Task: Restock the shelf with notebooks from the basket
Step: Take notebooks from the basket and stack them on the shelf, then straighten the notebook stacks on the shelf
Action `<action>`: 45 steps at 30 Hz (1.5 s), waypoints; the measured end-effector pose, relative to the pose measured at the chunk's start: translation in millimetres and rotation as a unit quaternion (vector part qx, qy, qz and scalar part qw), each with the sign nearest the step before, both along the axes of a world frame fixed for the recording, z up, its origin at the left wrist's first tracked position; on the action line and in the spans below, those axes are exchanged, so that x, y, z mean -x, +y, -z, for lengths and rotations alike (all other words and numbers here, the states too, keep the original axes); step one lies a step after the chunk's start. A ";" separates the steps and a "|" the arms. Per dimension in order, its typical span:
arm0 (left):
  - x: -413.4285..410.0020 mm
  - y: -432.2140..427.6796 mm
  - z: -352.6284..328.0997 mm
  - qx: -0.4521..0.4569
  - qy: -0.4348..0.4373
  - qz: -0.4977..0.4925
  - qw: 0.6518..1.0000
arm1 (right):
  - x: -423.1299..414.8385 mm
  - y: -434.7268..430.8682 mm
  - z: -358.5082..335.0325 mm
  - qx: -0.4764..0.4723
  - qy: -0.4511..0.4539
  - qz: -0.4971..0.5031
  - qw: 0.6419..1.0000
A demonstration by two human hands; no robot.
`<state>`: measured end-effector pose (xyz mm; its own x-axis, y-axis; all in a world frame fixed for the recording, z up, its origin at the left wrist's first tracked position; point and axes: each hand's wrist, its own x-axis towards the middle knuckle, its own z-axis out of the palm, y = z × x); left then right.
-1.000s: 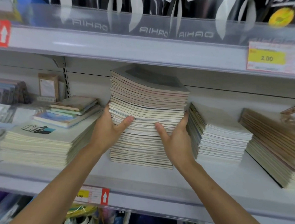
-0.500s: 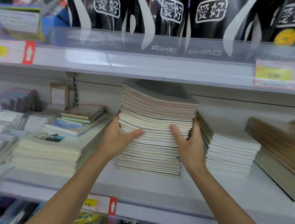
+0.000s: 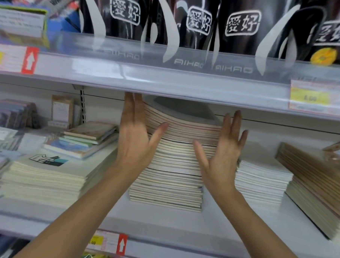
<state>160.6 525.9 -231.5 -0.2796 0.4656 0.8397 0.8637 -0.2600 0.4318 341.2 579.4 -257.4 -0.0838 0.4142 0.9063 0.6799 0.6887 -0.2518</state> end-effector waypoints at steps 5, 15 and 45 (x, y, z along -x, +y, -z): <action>24.4 24.3 36.8 -0.027 0.460 -0.105 0.881 | -21.7 26.0 28.6 -0.172 -0.339 0.100 0.919; 31.4 35.6 42.1 -0.036 0.492 -0.150 0.857 | -22.4 36.8 28.2 -0.170 -0.370 0.109 0.907; 8.5 -3.7 105.9 0.133 -0.324 0.194 0.916 | 6.3 -18.7 91.8 0.361 0.191 -0.207 0.889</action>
<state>152.1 522.2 -337.3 -0.4486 0.8001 0.3982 0.2691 -0.3039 0.9139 334.9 560.7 -349.3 -0.1082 0.9050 0.4114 0.1767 0.4248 -0.8879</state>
